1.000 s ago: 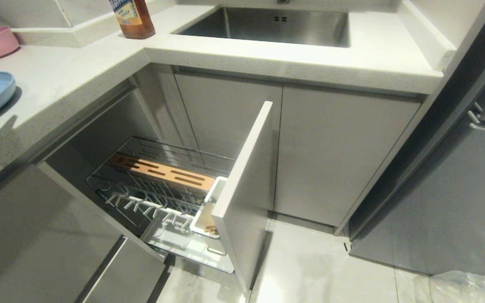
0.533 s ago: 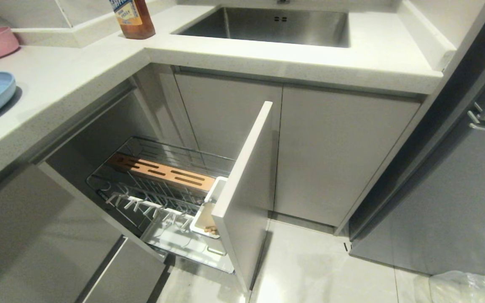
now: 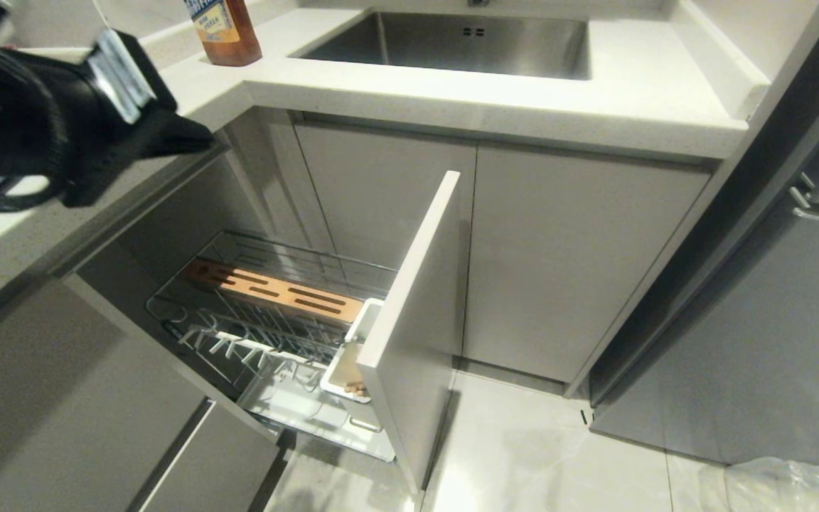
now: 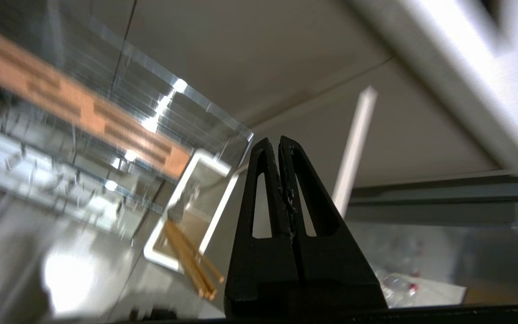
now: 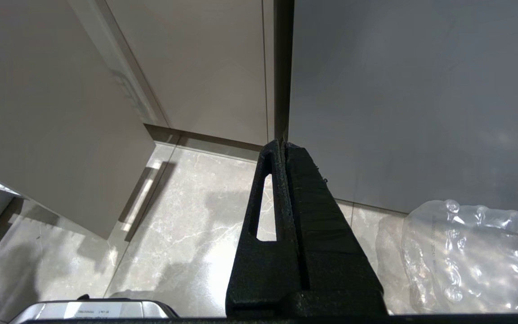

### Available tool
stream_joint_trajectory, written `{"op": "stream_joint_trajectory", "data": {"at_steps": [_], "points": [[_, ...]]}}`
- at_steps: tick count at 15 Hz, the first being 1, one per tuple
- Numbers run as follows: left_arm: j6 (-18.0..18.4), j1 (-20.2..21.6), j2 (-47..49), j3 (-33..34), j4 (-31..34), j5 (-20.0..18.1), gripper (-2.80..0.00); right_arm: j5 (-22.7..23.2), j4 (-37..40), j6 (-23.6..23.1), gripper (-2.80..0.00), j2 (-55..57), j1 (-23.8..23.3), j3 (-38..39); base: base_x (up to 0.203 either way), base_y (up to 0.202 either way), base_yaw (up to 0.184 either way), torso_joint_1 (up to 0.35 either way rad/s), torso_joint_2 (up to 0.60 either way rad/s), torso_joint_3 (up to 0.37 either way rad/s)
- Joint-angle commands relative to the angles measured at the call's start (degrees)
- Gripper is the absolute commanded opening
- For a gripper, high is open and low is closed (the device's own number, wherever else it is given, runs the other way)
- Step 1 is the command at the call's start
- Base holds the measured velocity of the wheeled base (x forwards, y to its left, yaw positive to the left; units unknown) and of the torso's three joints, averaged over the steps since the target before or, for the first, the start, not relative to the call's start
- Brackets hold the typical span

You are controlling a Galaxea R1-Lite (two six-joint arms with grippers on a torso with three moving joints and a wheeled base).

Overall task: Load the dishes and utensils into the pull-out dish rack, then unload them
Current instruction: Take the spoon out of the cupboard

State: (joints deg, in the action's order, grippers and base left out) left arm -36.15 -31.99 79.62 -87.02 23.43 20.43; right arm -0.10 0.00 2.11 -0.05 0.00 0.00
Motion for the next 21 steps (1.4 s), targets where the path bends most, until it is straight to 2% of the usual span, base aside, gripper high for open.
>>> {"op": "stream_joint_trajectory", "data": {"at_steps": [1, 3, 6, 10, 13, 14, 15, 17, 20, 21], "points": [[-2.71, -3.45, 5.97, 2.50, 0.15, 3.56, -2.80, 0.01, 0.00, 0.00, -2.80, 0.05, 0.00, 0.00, 0.000, 0.000, 0.000, 0.000, 0.00, 0.000], [-10.88, -3.78, 9.24, 6.60, 1.04, 5.63, -2.80, 0.01, 0.00, 0.00, -2.80, 0.05, 0.00, 0.00, 0.000, 0.000, 0.000, 0.000, 0.00, 0.000], [-17.11, -1.81, 10.64, 8.71, 4.38, 5.78, -2.80, 0.01, 0.00, 0.00, -2.80, 0.05, 0.00, 0.00, 0.000, 0.000, 0.000, 0.000, 0.00, 0.000], [-23.75, -0.03, 12.94, 12.16, 4.95, 5.15, -2.80, 0.01, 0.00, 0.00, -2.80, 0.05, 0.00, 0.00, 0.000, 0.000, 0.000, 0.000, 0.00, 0.000], [-24.77, 0.03, 14.31, 15.27, 4.52, 4.40, -2.80, 0.01, 0.00, 0.00, -2.80, 0.05, 0.00, 0.00, 0.000, 0.000, 0.000, 0.000, 0.00, 0.000], [-24.83, 0.22, 15.06, 16.52, 3.79, 4.15, -0.32, 0.01, 0.00, 0.00, -2.80, 0.05, 0.00, 0.00, 0.000, 0.000, 0.000, 0.000, 0.00, 0.000], [-24.85, 0.72, 15.82, 17.49, 2.09, 3.15, 0.00, 0.01, 0.00, 0.00, -2.80, 0.05, 0.00, 0.00, 0.000, 0.000, 0.000, 0.000, 0.00, 0.000], [-25.02, 1.13, 16.79, 18.29, 0.58, 0.51, 0.00, 0.01, 0.00, 0.00, -2.80, 0.05, 0.00, 0.00, 0.000, 0.000, 0.000, 0.000, 0.00, 0.000], [-25.02, 1.57, 20.21, 19.42, -3.34, -0.22, 0.00, 0.01, 0.00, 0.00, -2.80, 0.05, 0.00, 0.00, 0.000, 0.000, 0.000, 0.000, 0.00, 0.000], [-25.02, 1.69, 21.25, 19.66, -4.69, -1.53, 0.00, 0.01, 0.00, 0.00, -2.80, 0.05, 0.00, 0.00, 0.000, 0.000, 0.000, 0.000, 0.00, 0.000]]}}
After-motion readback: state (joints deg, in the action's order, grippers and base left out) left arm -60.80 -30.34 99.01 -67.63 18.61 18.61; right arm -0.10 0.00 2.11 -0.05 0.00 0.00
